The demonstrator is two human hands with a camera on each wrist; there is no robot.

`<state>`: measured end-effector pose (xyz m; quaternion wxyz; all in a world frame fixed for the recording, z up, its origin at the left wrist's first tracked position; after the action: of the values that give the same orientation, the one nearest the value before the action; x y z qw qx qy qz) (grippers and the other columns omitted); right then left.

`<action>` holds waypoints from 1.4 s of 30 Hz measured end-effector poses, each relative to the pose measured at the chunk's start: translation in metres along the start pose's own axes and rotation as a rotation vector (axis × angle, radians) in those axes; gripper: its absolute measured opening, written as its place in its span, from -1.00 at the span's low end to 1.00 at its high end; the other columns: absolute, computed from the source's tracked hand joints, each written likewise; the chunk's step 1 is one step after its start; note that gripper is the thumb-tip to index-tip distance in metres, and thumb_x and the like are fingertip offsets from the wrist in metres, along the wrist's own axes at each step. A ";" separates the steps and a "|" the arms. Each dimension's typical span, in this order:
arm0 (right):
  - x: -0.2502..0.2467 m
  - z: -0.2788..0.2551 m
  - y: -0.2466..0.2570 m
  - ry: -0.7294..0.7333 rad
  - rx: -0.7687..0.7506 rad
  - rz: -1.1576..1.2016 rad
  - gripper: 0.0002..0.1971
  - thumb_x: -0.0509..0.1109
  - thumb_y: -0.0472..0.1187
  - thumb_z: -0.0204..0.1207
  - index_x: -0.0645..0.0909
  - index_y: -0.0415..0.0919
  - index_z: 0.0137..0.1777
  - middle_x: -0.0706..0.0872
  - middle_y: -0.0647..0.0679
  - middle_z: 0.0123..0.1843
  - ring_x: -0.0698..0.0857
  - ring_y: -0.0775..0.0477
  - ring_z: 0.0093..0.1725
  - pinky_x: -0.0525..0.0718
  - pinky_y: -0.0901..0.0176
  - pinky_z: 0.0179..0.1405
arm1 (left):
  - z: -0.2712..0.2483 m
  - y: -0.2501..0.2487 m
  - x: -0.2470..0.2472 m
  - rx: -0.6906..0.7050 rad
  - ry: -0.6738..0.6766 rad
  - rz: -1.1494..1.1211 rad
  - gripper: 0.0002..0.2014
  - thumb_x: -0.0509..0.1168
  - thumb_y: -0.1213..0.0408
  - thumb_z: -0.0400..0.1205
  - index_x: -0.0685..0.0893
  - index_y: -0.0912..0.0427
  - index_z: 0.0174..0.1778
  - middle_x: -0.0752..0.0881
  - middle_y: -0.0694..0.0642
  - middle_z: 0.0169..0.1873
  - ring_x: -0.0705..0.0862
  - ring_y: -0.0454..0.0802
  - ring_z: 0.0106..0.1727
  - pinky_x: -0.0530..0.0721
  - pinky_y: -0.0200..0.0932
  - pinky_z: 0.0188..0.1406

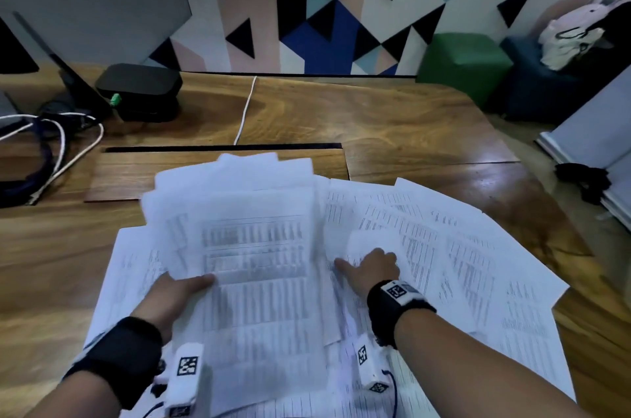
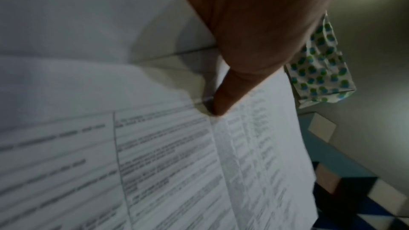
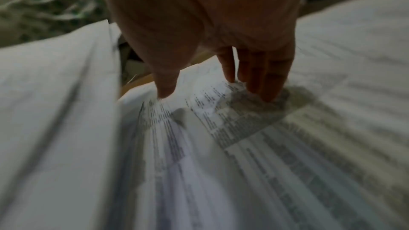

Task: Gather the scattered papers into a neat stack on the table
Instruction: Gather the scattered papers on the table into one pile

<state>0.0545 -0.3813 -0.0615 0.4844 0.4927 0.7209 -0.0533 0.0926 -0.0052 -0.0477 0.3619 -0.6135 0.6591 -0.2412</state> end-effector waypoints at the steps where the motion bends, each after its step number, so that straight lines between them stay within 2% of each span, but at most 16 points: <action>1: 0.002 0.000 -0.001 0.005 -0.001 -0.096 0.00 0.46 0.42 0.19 0.33 -0.30 0.44 0.31 -0.27 0.51 0.40 -0.32 0.46 0.50 -0.19 0.39 | 0.005 0.007 -0.016 -0.005 -0.055 0.015 -0.74 0.45 0.46 0.51 0.70 0.35 0.12 0.81 0.40 -0.06 0.79 0.40 -0.05 0.71 0.34 0.08; 5: -0.005 0.004 -0.021 0.004 0.108 -0.285 0.39 0.43 0.56 -0.02 -0.05 -0.29 0.65 -0.02 -0.28 0.70 0.11 -0.35 0.64 0.28 -0.39 0.52 | 0.028 0.039 -0.051 -0.040 -0.203 0.201 -0.73 0.45 0.47 0.47 0.69 0.48 0.07 0.78 0.41 -0.06 0.77 0.33 -0.08 0.72 0.33 0.10; 8: -0.028 0.013 -0.047 -0.069 0.237 -0.336 0.55 0.41 0.64 -0.21 -0.07 -0.34 0.64 0.10 -0.33 0.65 0.20 -0.36 0.61 0.36 -0.33 0.47 | 0.034 0.046 -0.054 -0.045 -0.231 0.234 -0.77 0.43 0.46 0.48 0.68 0.46 0.03 0.78 0.38 -0.08 0.76 0.30 -0.10 0.73 0.23 0.09; 13: -0.035 0.025 -0.056 -0.060 0.244 -0.261 0.21 0.52 0.53 -0.14 0.31 -0.34 0.34 0.59 -0.27 0.27 0.62 -0.28 0.23 0.67 -0.15 0.19 | 0.033 0.046 -0.049 -0.017 -0.220 0.242 -0.80 0.41 0.47 0.51 0.69 0.44 0.03 0.77 0.38 -0.06 0.75 0.31 -0.09 0.71 0.16 0.08; 15: -0.028 0.028 -0.052 -0.007 0.193 -0.215 -0.11 0.54 0.44 -0.01 0.49 -0.31 0.05 0.73 -0.22 0.03 0.73 -0.19 -0.02 0.74 -0.04 0.05 | 0.032 0.044 -0.049 -0.009 -0.218 0.243 -0.82 0.40 0.48 0.52 0.68 0.44 0.02 0.76 0.38 -0.07 0.74 0.29 -0.10 0.68 0.07 0.02; 17: -0.026 0.024 -0.042 0.053 0.113 -0.093 -0.50 0.53 0.14 0.33 0.55 -0.33 -0.09 0.67 -0.14 -0.24 0.67 -0.10 -0.28 0.70 0.15 -0.16 | 0.032 0.044 -0.049 -0.004 -0.211 0.235 -0.83 0.39 0.47 0.53 0.67 0.42 0.03 0.75 0.37 -0.08 0.73 0.26 -0.14 0.65 0.03 -0.02; 19: -0.023 0.017 -0.030 0.132 0.029 0.124 -0.69 0.46 -0.14 0.50 0.57 -0.42 0.01 0.62 -0.13 -0.21 0.65 -0.08 -0.20 0.67 0.12 -0.12 | 0.031 0.045 -0.048 -0.010 -0.192 0.221 -0.81 0.40 0.45 0.55 0.66 0.39 0.06 0.74 0.34 -0.08 0.72 0.23 -0.16 0.64 0.04 -0.03; 20: -0.021 0.014 -0.029 0.186 0.018 0.239 -0.69 0.47 -0.19 0.50 0.60 -0.46 0.05 0.67 -0.15 -0.15 0.67 -0.12 -0.12 0.73 0.01 -0.02 | 0.031 0.047 -0.048 -0.016 -0.182 0.216 -0.80 0.40 0.44 0.55 0.66 0.39 0.08 0.75 0.34 -0.07 0.72 0.24 -0.15 0.64 0.04 -0.02; 22: -0.011 0.002 -0.027 0.297 0.058 0.446 -0.74 0.49 -0.21 0.50 0.59 -0.44 -0.07 0.71 -0.20 -0.16 0.70 -0.22 -0.06 0.74 -0.10 0.01 | 0.031 0.050 -0.050 -0.029 -0.175 0.210 -0.77 0.41 0.42 0.55 0.67 0.40 0.10 0.76 0.34 -0.07 0.73 0.25 -0.13 0.65 0.06 -0.02; 24: 0.005 -0.009 -0.023 0.379 0.080 0.457 -0.67 0.47 -0.17 0.51 0.61 -0.47 0.05 0.75 -0.24 -0.11 0.74 -0.27 -0.05 0.73 -0.15 0.06 | 0.031 0.051 -0.050 -0.035 -0.165 0.207 -0.74 0.42 0.41 0.55 0.68 0.43 0.12 0.77 0.34 -0.06 0.75 0.26 -0.11 0.66 0.07 -0.01; 26: 0.016 -0.023 -0.005 0.407 0.034 0.372 -0.52 0.42 0.00 0.54 0.56 -0.40 0.26 0.74 -0.25 0.14 0.73 -0.29 0.15 0.69 -0.10 0.14 | 0.031 0.050 -0.049 -0.036 -0.147 0.206 -0.74 0.41 0.41 0.56 0.68 0.42 0.14 0.77 0.34 -0.04 0.75 0.26 -0.10 0.66 0.05 -0.02; 28: 0.030 -0.032 0.014 0.414 0.007 0.313 -0.26 0.37 0.20 0.53 0.39 -0.38 0.50 0.60 -0.24 0.37 0.63 -0.30 0.33 0.61 0.00 0.17 | 0.028 0.049 -0.048 -0.036 -0.131 0.202 -0.75 0.40 0.41 0.57 0.67 0.40 0.14 0.77 0.34 -0.03 0.74 0.24 -0.11 0.63 0.00 -0.10; 31: 0.059 -0.039 0.035 0.452 -0.037 0.302 -0.07 0.49 0.17 0.43 0.19 -0.34 0.62 0.45 -0.24 0.53 0.52 -0.25 0.40 0.50 0.10 0.15 | 0.026 0.050 -0.046 -0.037 -0.109 0.186 -0.75 0.40 0.41 0.58 0.68 0.41 0.16 0.78 0.33 -0.02 0.75 0.24 -0.09 0.63 -0.06 -0.14; 36: 0.072 -0.030 0.043 0.364 -0.154 0.214 -0.62 0.48 -0.21 0.45 0.60 -0.37 0.22 0.73 -0.24 0.05 0.70 -0.19 -0.09 0.71 0.05 -0.04 | 0.025 0.050 -0.046 -0.028 -0.083 0.171 -0.72 0.41 0.41 0.57 0.69 0.40 0.18 0.79 0.32 0.01 0.76 0.25 -0.03 0.64 -0.01 -0.02; 40: 0.010 -0.013 0.033 0.234 -0.241 0.349 -0.83 0.36 -0.31 0.46 0.72 -0.25 0.01 0.81 -0.22 -0.03 0.78 -0.19 -0.09 0.77 -0.05 -0.01 | 0.023 0.045 -0.042 0.001 -0.070 0.132 -0.74 0.41 0.40 0.57 0.69 0.36 0.17 0.79 0.28 0.01 0.76 0.22 -0.03 0.64 -0.01 -0.01; 42: -0.037 0.000 0.022 0.129 -0.249 0.468 -0.91 0.39 -0.33 0.48 0.71 -0.22 -0.07 0.81 -0.20 -0.08 0.78 -0.18 -0.13 0.73 0.01 -0.10 | 0.020 0.041 -0.032 0.018 -0.047 0.152 -0.79 0.42 0.38 0.57 0.71 0.34 0.10 0.81 0.25 -0.03 0.76 0.22 -0.02 0.65 0.03 0.06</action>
<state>0.0729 -0.3946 -0.0249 0.4936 0.5850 0.6176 0.1806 0.0813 0.0340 -0.0857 0.4000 -0.5642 0.6928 -0.2044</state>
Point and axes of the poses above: each hand's wrist, its own z-axis towards the middle knuckle, its own x-axis out of the palm, y = z × x, the point moved 9 cm from there along z, towards the middle knuckle
